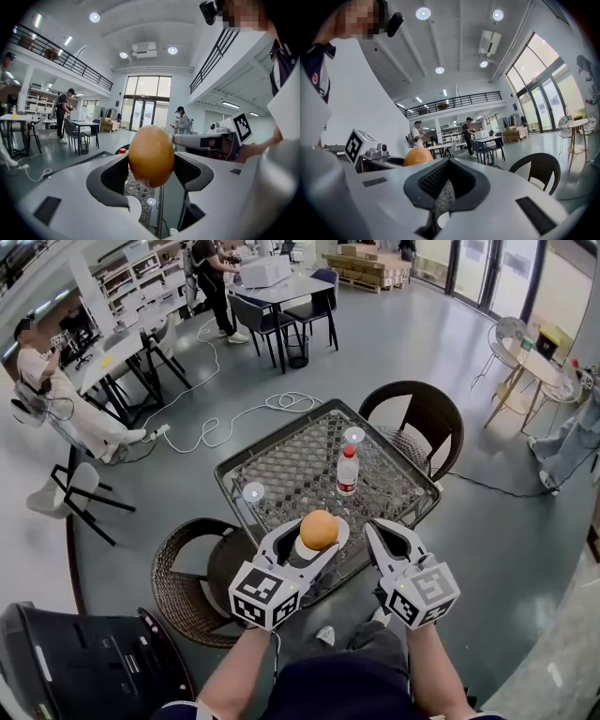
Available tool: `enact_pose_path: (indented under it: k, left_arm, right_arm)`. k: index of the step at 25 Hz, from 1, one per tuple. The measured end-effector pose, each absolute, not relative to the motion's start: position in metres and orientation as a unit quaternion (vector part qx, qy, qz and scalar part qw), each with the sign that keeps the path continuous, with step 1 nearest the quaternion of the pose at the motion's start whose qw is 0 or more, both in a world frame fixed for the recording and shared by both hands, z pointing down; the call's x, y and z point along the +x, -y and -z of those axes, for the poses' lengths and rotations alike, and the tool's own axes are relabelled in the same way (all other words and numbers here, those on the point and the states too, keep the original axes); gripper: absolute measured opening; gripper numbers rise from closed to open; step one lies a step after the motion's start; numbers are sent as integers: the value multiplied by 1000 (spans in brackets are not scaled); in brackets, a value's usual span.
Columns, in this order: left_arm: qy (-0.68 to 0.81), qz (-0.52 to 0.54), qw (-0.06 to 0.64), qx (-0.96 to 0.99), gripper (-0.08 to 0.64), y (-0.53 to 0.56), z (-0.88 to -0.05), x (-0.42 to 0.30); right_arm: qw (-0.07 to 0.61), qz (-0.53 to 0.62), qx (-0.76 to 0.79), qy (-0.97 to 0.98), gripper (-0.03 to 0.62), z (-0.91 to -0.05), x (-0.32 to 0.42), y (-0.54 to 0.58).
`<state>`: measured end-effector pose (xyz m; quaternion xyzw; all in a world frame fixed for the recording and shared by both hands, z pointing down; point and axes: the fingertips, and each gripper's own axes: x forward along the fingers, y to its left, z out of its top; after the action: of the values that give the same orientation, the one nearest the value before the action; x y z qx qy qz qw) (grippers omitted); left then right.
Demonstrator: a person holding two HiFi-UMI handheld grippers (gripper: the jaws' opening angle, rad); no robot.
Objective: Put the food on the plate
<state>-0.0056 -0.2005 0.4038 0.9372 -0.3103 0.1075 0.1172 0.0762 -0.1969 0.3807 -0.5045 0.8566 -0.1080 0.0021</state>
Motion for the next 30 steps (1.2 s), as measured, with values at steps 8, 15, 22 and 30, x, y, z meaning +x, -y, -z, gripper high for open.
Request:
enact_pose_path:
  k: [8,15,22,30]
  left_arm:
    - [322,-150,150,923,308,214,-453,-6]
    - [341,-208,187,897,310,236,-516,-3]
    - [351,-256,222,873,308,243,-580,-11]
    - [364,-328,247,836,308,260,-642,-7]
  right_arm:
    - [-16,131,-488,-863,5,-407,74,210]
    - [-43,156,-468,-869,5,-440,80,233]
    - [-71,175,-456,-870,5,-482,76,242]
    - [-102,195,-431,-875,5,-519,81,258]
